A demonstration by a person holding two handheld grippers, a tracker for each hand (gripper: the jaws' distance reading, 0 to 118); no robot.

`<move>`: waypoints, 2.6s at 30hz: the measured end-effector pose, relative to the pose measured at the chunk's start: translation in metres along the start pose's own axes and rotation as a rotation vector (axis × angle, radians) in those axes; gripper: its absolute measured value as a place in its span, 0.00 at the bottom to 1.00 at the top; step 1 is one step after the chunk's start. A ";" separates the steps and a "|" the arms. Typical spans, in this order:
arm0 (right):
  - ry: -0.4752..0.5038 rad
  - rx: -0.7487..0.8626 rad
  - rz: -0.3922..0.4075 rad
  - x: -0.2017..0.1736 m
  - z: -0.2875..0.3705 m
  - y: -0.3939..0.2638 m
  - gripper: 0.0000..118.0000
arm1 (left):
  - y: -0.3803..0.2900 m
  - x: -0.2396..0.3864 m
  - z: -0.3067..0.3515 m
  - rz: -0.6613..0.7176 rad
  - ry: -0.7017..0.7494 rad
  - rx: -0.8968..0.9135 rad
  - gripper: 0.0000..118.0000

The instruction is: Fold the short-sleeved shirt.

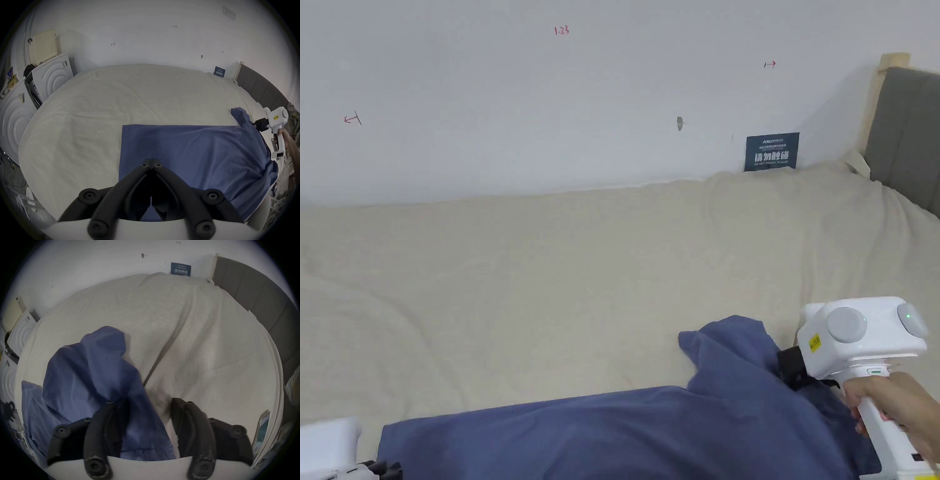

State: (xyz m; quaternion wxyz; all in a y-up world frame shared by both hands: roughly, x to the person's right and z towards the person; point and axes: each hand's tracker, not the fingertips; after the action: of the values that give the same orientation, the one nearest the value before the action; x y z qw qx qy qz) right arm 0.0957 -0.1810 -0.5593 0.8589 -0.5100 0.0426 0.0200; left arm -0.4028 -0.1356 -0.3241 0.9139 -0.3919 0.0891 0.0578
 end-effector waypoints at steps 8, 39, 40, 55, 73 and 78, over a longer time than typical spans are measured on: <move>-0.051 0.018 0.034 -0.002 0.023 0.006 0.00 | 0.030 -0.015 -0.020 0.066 -0.070 -0.014 0.59; 0.047 0.143 0.003 0.006 0.079 0.013 0.00 | 0.084 -0.009 -0.118 0.010 0.025 -0.198 0.06; 0.044 0.148 -0.001 0.008 0.084 0.012 0.00 | 0.084 -0.014 -0.114 0.012 0.034 -0.188 0.06; 0.042 0.306 0.059 0.016 0.201 -0.091 0.00 | 0.044 -0.045 0.052 0.087 -0.004 0.056 0.05; 0.034 0.214 -0.018 0.022 0.157 -0.268 0.11 | -0.136 -0.067 0.061 0.184 -0.015 -0.102 0.21; 0.041 0.333 -0.054 0.023 0.181 -0.264 0.68 | -0.119 -0.070 0.079 0.227 -0.065 -0.043 0.99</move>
State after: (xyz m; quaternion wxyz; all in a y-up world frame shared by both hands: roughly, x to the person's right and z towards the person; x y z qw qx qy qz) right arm 0.1490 -0.1487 -0.2442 0.9307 -0.3618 0.0490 -0.0210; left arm -0.4407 -0.1623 -0.1725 0.8953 -0.3966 0.1018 0.1754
